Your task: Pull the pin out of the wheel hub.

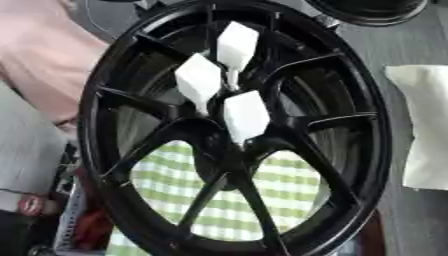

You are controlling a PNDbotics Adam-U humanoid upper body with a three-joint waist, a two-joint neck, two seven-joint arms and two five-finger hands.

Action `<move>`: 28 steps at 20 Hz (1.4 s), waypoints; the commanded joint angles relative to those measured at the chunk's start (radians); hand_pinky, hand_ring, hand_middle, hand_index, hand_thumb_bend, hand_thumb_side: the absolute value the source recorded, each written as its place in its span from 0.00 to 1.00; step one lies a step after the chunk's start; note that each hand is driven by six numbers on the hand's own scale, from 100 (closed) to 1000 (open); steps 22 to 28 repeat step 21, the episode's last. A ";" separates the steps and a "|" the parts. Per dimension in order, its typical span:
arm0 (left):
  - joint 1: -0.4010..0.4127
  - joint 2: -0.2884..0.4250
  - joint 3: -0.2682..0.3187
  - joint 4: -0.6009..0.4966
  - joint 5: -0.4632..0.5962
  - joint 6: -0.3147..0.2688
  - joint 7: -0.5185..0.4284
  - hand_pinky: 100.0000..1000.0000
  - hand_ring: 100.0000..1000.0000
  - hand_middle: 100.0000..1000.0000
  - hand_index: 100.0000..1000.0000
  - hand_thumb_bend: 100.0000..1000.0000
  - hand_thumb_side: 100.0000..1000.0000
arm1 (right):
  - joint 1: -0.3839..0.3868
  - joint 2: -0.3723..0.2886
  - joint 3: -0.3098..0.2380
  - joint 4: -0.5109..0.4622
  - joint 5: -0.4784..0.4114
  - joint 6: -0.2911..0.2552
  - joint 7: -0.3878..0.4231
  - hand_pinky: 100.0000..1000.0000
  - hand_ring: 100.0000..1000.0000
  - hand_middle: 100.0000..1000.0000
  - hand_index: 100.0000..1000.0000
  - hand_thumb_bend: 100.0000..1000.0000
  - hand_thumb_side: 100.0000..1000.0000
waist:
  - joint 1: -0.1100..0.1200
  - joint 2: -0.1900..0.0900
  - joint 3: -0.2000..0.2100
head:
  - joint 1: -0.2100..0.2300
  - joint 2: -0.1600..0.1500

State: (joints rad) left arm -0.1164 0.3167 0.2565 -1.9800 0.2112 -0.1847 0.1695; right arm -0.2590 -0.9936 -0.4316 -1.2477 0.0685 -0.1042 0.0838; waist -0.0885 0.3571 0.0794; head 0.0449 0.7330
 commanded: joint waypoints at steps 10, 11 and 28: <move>-0.022 0.014 -0.012 -0.020 0.018 -0.006 -0.017 0.90 0.57 0.58 0.76 0.00 0.75 | -0.201 0.037 0.147 -0.291 -0.177 -0.157 -0.133 0.86 0.76 0.58 0.71 0.19 0.10 | 0.008 -0.013 0.036 | -0.035 -0.020; -0.024 0.014 -0.014 -0.020 0.020 -0.006 -0.020 0.90 0.57 0.58 0.76 0.00 0.75 | -0.220 0.055 0.171 -0.314 -0.191 -0.171 -0.122 0.86 0.75 0.58 0.70 0.22 0.07 | 0.008 -0.012 0.041 | -0.038 -0.022; -0.035 0.014 -0.016 -0.020 0.031 -0.009 -0.026 0.90 0.57 0.58 0.76 0.00 0.75 | -0.305 0.181 0.340 -0.564 -0.345 -0.154 -0.130 0.84 0.72 0.54 0.67 0.23 0.02 | 0.013 -0.008 0.055 | -0.042 -0.041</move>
